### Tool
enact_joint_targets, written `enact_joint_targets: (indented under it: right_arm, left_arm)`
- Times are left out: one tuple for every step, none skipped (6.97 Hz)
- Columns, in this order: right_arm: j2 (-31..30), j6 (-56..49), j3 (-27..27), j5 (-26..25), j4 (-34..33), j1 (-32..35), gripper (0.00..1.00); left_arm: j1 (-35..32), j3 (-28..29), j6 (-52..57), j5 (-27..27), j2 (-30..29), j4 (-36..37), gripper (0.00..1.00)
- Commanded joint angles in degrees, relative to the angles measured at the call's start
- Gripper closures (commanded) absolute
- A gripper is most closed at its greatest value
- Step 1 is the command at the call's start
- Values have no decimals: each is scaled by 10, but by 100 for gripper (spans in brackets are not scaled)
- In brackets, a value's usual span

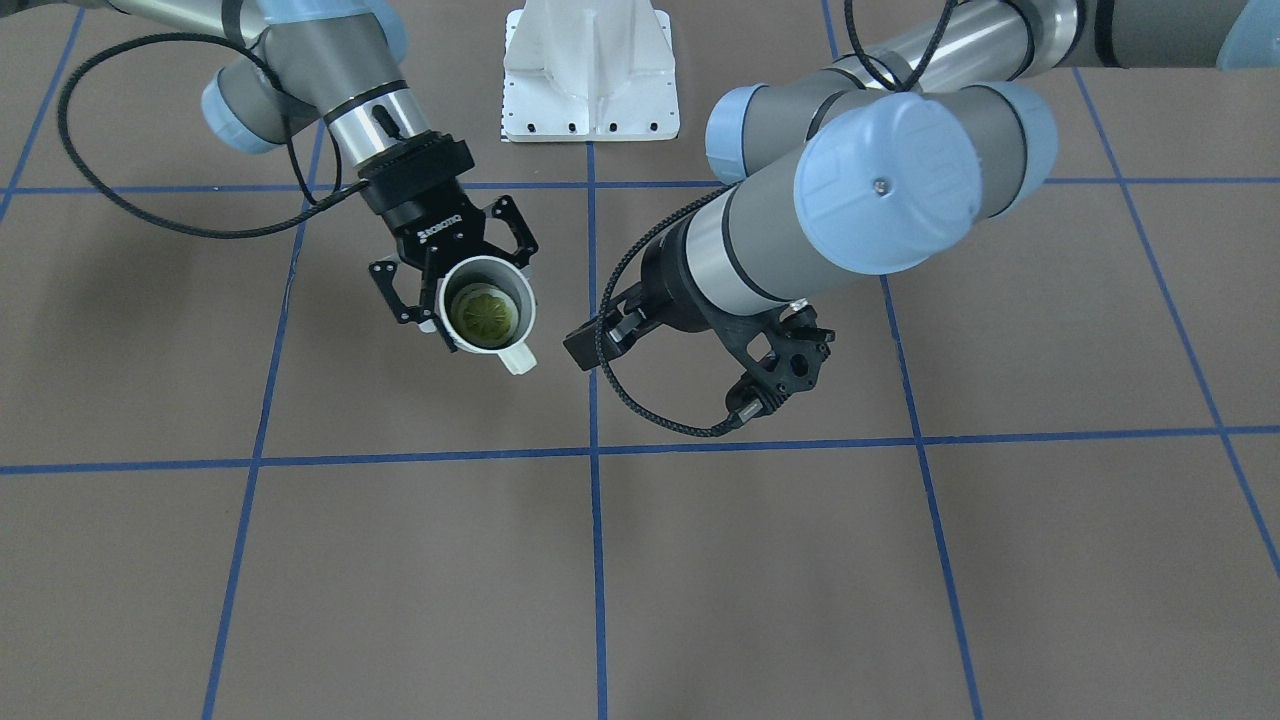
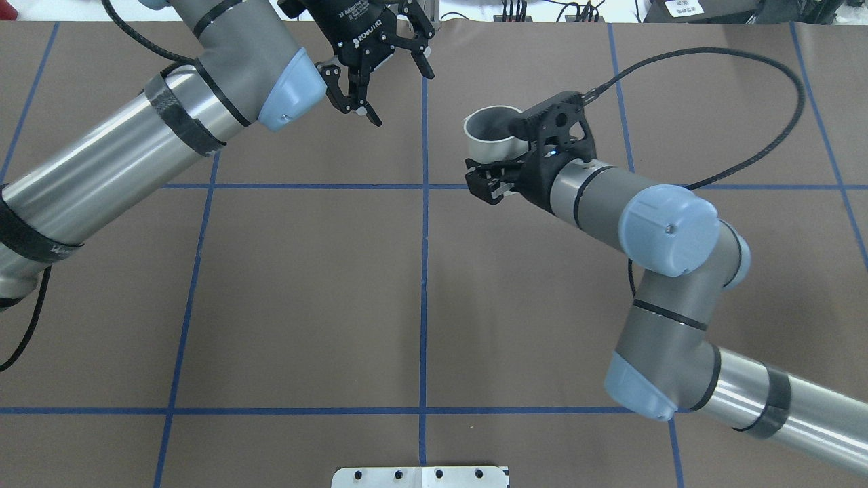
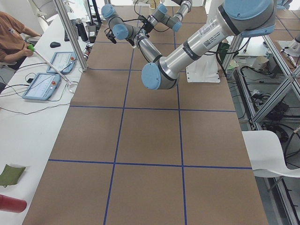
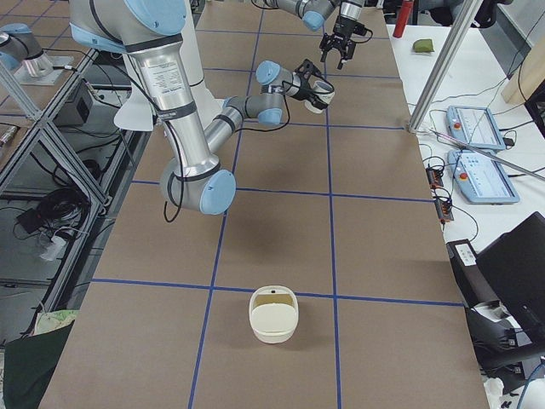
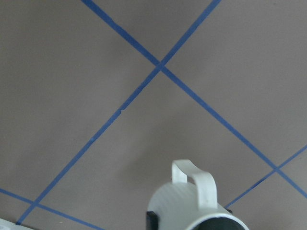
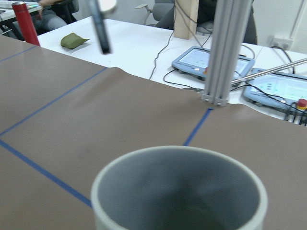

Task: Left arm hands cup to right arm to dump lemon

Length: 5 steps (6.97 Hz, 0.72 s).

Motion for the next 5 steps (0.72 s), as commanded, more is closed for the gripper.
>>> enact_joint_targets:
  right_arm:
    - [-111,0,66,-1,0,82,100]
    - [-156,1,86,0,3,115,100]
    - [-201,0,93,2,27,139,81]
    - [-284,1,91,2,120,166,81]
    - [-365,1,86,29,206,203,82]
  left_arm:
    - [-21,-1,3,1,13,-1,0]
    - [-22,0,9,1,17,0,0]
    - [-22,-1,9,1,20,0,0]
    - [-23,-2,9,1,21,0,0]
    - [-26,-3,9,2,21,0,0]
